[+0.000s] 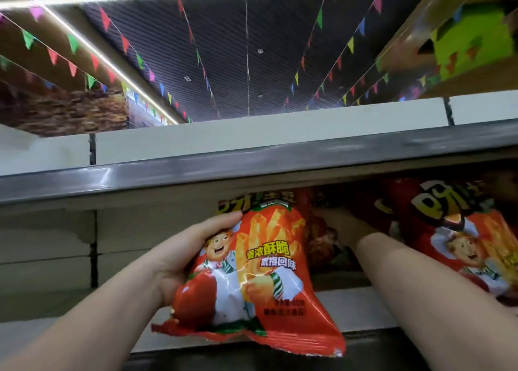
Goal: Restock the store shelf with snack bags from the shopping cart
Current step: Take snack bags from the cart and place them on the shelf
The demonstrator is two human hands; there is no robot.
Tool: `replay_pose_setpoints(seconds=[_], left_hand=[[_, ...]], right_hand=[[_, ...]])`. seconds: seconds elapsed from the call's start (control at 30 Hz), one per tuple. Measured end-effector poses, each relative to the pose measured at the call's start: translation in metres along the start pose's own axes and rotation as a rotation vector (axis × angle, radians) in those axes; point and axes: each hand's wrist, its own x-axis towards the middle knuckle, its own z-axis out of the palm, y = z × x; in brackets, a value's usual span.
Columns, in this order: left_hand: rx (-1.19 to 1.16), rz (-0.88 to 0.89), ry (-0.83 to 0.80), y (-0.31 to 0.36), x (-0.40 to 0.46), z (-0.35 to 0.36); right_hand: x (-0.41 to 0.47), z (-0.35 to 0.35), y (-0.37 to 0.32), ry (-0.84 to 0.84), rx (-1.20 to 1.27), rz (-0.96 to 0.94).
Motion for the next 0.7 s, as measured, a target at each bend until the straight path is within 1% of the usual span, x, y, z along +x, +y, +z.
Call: replay_pose_setpoints(seconds=[0.03,0.1,0.2,0.3,0.37,0.4,0.47,0.57,0.63,0.7], left_hand=[[-0.029,0.006,0.0,0.0,0.005,0.003],[-0.024,0.01,-0.03,0.002,0.005,0.01],[-0.016,0.019,-0.018,0.004,0.007,0.013],[0.019,0.035,0.016,0.005,0.014,0.021],[0.033,0.044,0.031,0.005,0.021,0.027],[0.047,0.04,0.036,0.004,0.025,0.032],[0.087,0.041,0.033,0.0,0.038,0.041],[0.093,0.071,0.03,-0.006,0.061,0.058],[0.052,0.12,0.033,-0.01,0.075,0.068],[0.032,0.181,0.024,-0.016,0.088,0.074]], right_hand=[[0.005,0.0,0.002,-0.006,0.025,-0.009],[0.007,0.001,0.004,-0.015,-0.016,-0.046],[-0.009,-0.002,-0.003,0.027,-0.275,-0.113],[-0.029,-0.007,-0.01,0.063,-0.563,-0.228],[-0.042,-0.008,-0.016,0.095,-0.682,-0.289],[-0.047,-0.01,-0.019,0.111,-0.701,-0.293],[-0.051,-0.018,-0.018,0.142,-0.654,-0.331],[-0.067,-0.033,-0.014,0.141,-0.494,-0.379],[-0.081,-0.044,-0.013,0.126,-0.397,-0.336],[-0.096,-0.052,-0.013,0.12,-0.408,-0.296]])
